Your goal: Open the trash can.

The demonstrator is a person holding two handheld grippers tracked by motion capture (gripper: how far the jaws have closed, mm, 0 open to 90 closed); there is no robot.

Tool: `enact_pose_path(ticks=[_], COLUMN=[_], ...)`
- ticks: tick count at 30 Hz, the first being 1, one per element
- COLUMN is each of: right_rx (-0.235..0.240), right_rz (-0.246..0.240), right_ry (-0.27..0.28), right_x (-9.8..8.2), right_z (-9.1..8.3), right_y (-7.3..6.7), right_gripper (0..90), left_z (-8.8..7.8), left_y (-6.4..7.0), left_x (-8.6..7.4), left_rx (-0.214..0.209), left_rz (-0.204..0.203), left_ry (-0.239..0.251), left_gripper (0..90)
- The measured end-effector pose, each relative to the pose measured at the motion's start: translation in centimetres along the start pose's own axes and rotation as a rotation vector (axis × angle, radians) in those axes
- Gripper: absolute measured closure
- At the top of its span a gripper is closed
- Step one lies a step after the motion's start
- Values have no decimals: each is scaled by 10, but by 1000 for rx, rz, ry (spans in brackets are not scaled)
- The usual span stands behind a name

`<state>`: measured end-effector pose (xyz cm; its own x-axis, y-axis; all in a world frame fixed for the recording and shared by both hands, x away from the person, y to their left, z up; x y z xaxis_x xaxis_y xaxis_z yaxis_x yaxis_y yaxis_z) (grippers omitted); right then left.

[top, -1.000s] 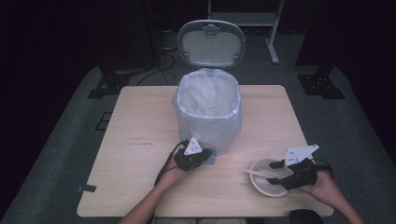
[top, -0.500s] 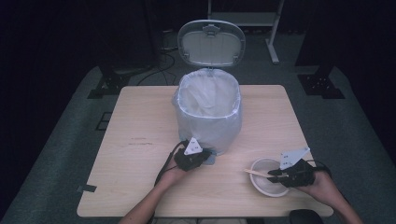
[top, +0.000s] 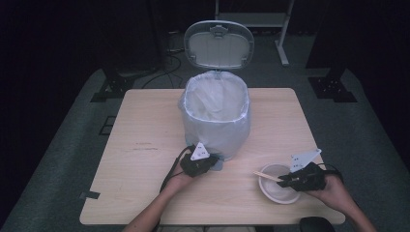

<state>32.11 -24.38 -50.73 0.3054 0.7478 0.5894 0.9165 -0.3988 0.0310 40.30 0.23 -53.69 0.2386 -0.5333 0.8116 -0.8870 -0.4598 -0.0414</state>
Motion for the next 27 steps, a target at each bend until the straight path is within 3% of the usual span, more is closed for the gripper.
enact_pose_path(ticks=[12, 27], right_rx=[-5, -8], right_rz=[50, 80], right_ry=[68, 101], right_x=[24, 48], right_z=[-26, -47], right_y=[3, 8], right_gripper=[791, 791], left_z=[1, 1], left_y=[1, 1], left_x=[1, 1], left_rx=[1, 2], left_rz=[-14, -13], left_ry=[16, 12], left_gripper=[842, 843])
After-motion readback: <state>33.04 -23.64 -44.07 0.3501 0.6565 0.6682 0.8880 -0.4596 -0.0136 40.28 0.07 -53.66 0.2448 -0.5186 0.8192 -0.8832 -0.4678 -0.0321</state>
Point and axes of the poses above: each handheld gripper's, and its own axes: z roughly forward along the jaws, x roughly out of its top, y roughly to its right, the point moved 10 cm from there along z, roughly forward along the jaws, and after that the axes turned 3 degrees about -x, right-handed, at the moved point
